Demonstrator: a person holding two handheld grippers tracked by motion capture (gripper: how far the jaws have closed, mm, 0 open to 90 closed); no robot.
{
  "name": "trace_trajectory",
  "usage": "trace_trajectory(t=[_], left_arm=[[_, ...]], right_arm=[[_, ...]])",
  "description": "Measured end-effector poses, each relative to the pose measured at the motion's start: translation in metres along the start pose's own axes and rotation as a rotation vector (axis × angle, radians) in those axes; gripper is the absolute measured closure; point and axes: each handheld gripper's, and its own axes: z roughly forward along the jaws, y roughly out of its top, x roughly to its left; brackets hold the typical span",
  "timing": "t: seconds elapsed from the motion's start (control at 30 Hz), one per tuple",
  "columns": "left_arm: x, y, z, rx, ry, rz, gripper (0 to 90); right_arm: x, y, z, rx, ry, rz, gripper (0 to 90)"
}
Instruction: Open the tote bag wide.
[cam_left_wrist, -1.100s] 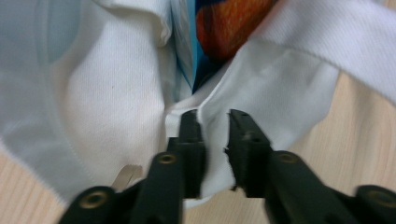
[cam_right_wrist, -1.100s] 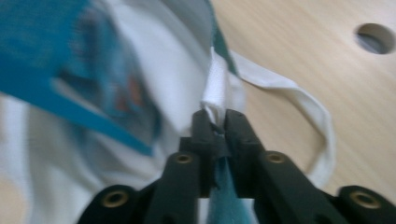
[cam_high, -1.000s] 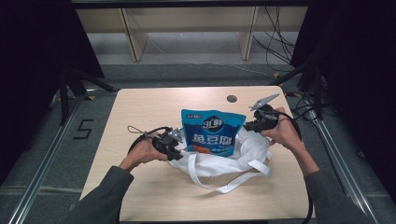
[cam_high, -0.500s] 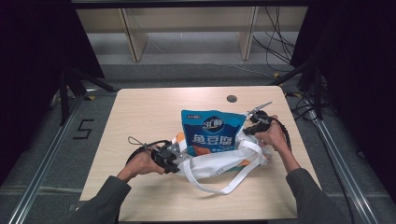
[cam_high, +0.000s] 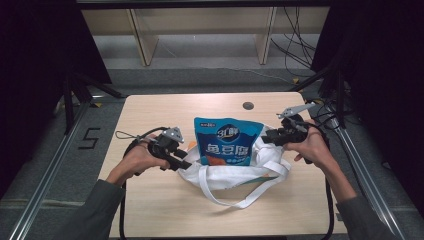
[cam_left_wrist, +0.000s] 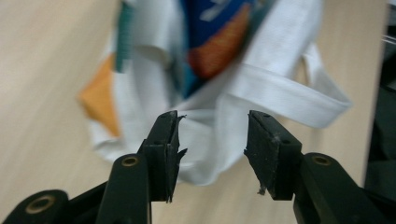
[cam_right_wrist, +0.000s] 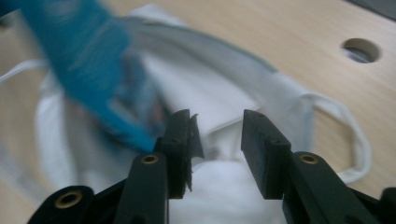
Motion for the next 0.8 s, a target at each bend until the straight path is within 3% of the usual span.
trace_trajectory(t=[0.1, 0.13, 0.17, 0.2, 0.27, 0.3, 0.33, 0.43, 0.53, 0.6, 0.67, 0.73, 0.77, 0.8], left_arm=[[0.013, 0.008, 0.002, 0.0, 0.046, -0.04, 48.6], [0.017, 0.011, 0.006, 0.008, 0.045, -0.055, 47.7], [0.021, 0.014, 0.009, 0.01, 0.043, -0.058, 47.7], [0.023, 0.015, 0.013, 0.01, 0.045, -0.083, 47.5], [0.028, 0.015, 0.021, 0.031, 0.05, -0.102, 46.4], [0.031, 0.014, 0.025, 0.035, 0.034, -0.125, 45.6], [0.032, 0.013, 0.028, 0.039, 0.024, -0.143, 45.3], [0.034, 0.012, 0.034, 0.043, 0.021, -0.154, 44.9], [0.04, 0.016, 0.043, 0.047, 0.046, -0.161, 47.0], [0.046, 0.018, 0.051, 0.014, 0.052, -0.196, 50.8], [0.053, 0.02, 0.06, -0.034, 0.011, -0.237, 58.5], [0.059, 0.021, 0.065, -0.051, 0.08, -0.235, 78.0], [0.063, 0.02, 0.067, -0.055, 0.112, -0.256, 82.8], [0.069, 0.017, 0.069, -0.051, 0.109, -0.266, 85.6]], right_arm=[[0.025, -0.007, 0.0, 0.015, 0.067, -0.051, 58.7], [0.028, -0.009, 0.001, 0.025, 0.069, -0.078, 57.9], [0.039, -0.011, 0.003, 0.017, 0.111, -0.087, 57.0], [0.044, -0.012, 0.004, 0.025, 0.121, -0.092, 56.5], [0.049, -0.014, 0.007, 0.037, 0.129, -0.12, 55.0], [0.051, -0.014, 0.009, 0.049, 0.133, -0.134, 54.5], [0.058, -0.015, 0.011, 0.022, 0.191, -0.084, 54.2], [0.065, -0.016, 0.013, 0.027, 0.191, -0.088, 53.5], [0.073, -0.019, 0.021, 0.061, 0.199, -0.116, 54.7], [0.077, -0.023, 0.027, 0.064, 0.199, -0.155, 62.1], [0.081, -0.028, 0.031, 0.093, 0.212, -0.19, 74.7], [0.08, -0.036, 0.032, 0.111, 0.223, -0.19, 85.8], [0.078, -0.04, 0.033, 0.115, 0.223, -0.195, 88.0], [0.078, -0.046, 0.034, 0.114, 0.218, -0.186, 88.5]])
